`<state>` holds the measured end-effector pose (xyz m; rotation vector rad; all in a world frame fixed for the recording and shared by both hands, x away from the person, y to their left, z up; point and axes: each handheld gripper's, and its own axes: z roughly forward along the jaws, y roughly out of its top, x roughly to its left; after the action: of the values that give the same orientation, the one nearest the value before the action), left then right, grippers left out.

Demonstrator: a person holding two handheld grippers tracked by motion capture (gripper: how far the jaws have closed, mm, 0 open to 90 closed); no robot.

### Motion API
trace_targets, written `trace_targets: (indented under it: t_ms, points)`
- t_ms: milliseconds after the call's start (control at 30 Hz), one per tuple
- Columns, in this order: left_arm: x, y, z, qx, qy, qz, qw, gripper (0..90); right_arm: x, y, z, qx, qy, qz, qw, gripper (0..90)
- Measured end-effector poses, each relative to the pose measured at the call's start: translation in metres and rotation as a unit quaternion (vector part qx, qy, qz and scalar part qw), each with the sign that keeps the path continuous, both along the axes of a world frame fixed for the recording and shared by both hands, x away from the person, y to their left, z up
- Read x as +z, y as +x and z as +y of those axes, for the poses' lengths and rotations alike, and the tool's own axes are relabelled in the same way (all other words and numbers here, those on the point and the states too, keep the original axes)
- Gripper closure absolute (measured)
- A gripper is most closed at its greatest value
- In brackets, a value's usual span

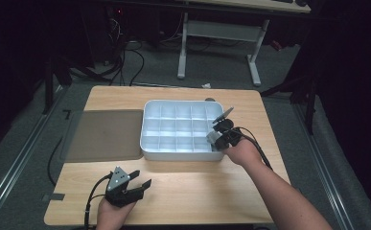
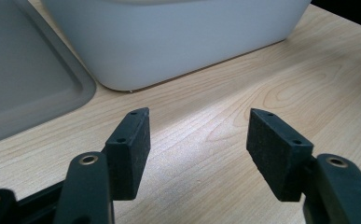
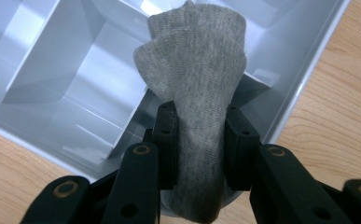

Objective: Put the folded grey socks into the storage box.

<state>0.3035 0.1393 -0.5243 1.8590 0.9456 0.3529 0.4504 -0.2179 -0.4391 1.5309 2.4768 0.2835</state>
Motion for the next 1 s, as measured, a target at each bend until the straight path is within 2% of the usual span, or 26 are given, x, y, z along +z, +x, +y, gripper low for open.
trace_targets:
  t_ms: [367, 1000]
  points:
    - [-0.001, 0.001, 0.0, 0.0, 0.003, 0.001, 1.0, 40.0, -0.009, 0.005, 0.003, 0.002, -0.01, 0.026, 0.9996, 71.8]
    - [-0.001, 0.001, -0.001, -0.002, 0.004, 0.003, 1.0, 39.9, -0.021, 0.01, 0.005, 0.014, -0.02, 0.043, 0.9988, 71.3]
